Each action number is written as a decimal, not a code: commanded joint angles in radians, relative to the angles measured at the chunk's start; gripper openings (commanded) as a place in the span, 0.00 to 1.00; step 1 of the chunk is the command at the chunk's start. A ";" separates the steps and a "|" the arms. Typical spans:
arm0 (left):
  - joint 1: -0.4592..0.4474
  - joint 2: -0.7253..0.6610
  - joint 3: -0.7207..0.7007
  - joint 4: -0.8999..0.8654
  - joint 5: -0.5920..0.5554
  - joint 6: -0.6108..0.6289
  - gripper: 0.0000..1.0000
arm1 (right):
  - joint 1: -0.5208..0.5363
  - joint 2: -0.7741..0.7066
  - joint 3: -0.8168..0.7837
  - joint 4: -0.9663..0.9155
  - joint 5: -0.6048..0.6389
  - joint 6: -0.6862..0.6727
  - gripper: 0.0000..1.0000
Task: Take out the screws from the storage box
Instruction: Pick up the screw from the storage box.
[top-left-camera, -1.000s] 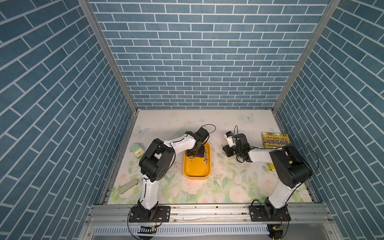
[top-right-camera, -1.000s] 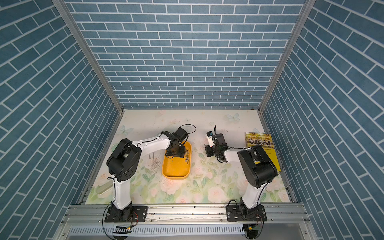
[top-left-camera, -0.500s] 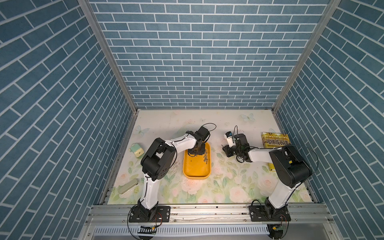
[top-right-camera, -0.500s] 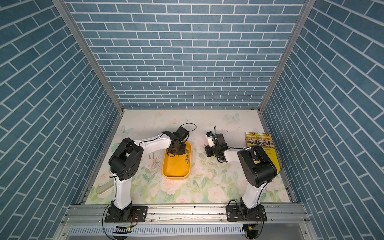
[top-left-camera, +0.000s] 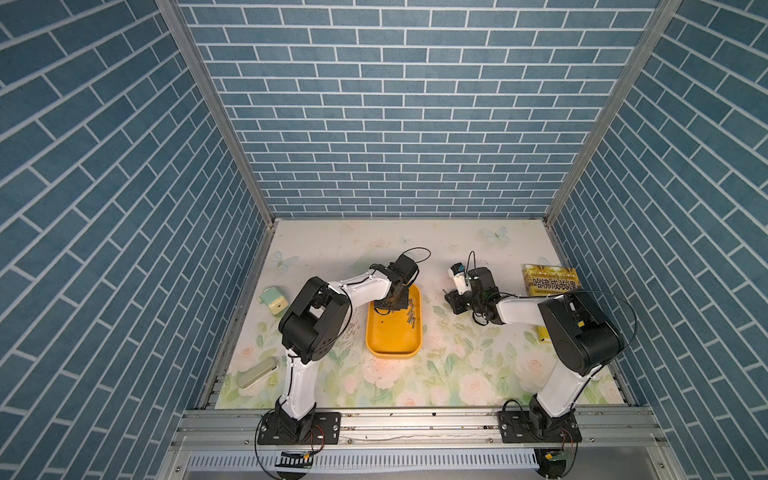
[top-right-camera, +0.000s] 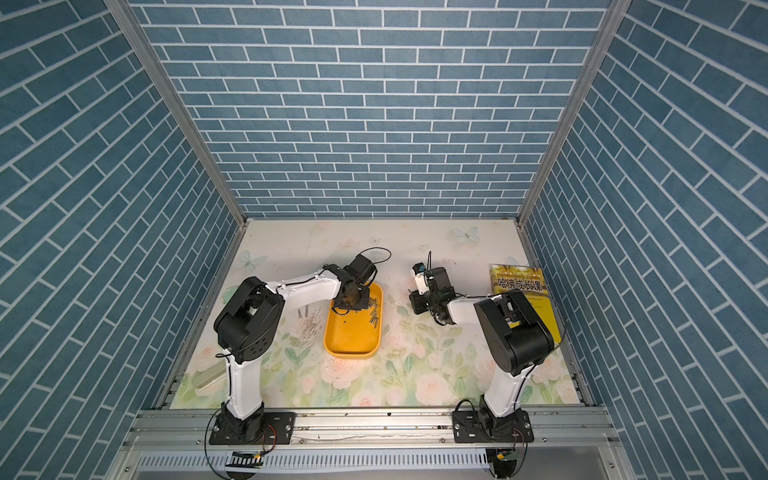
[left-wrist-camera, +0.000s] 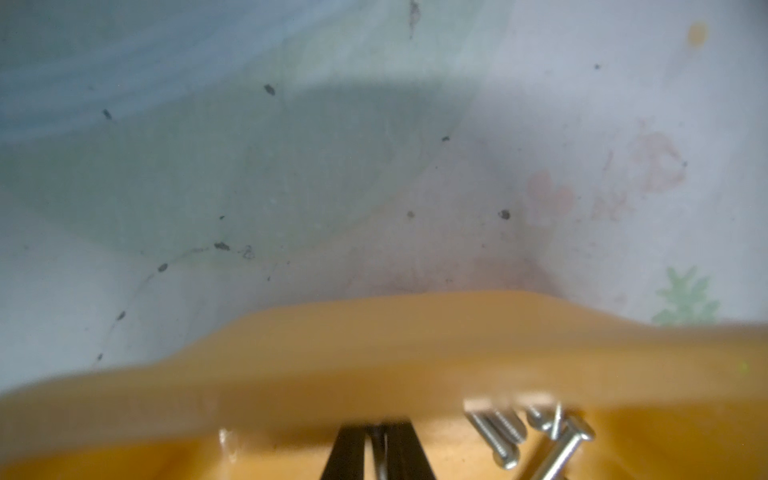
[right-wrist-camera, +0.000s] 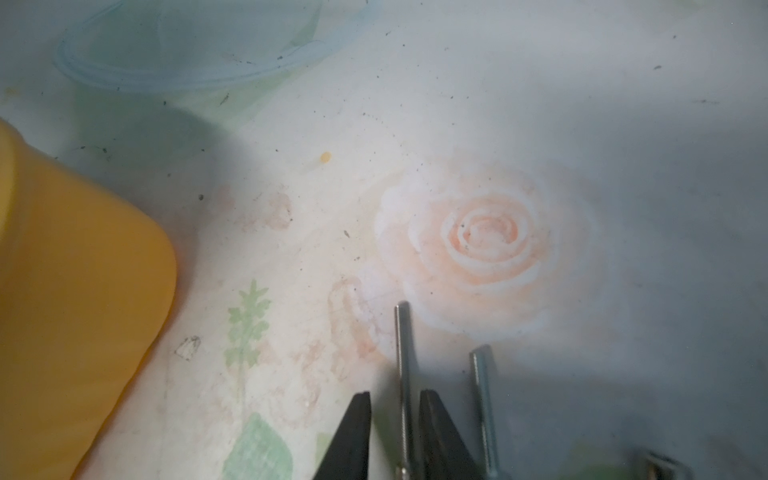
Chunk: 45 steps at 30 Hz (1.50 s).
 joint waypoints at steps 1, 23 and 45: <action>0.001 0.101 -0.082 -0.065 0.040 -0.013 0.01 | -0.004 -0.008 0.004 -0.008 -0.002 -0.021 0.26; 0.039 -0.352 -0.107 0.095 -0.098 0.052 0.00 | 0.032 -0.281 -0.071 0.063 -0.004 -0.004 0.28; 0.341 -0.448 -0.622 0.407 0.071 0.019 0.00 | 0.379 -0.111 0.310 -0.269 0.256 -0.017 0.29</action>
